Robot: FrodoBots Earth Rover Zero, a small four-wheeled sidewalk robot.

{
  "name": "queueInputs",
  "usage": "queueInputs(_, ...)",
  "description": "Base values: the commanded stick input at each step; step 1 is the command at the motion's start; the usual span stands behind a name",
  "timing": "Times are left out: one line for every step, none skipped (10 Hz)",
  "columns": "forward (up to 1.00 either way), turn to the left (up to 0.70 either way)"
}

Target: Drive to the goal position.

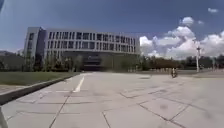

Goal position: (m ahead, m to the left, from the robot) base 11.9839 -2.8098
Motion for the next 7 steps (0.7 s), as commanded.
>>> queueInputs(1.00, 0.00)
queueInputs(1.00, 0.00)
queueInputs(1.00, 0.00)
queueInputs(1.00, 0.00)
queueInputs(1.00, 0.00)
queueInputs(1.00, 0.00)
queueInputs(1.00, 0.00)
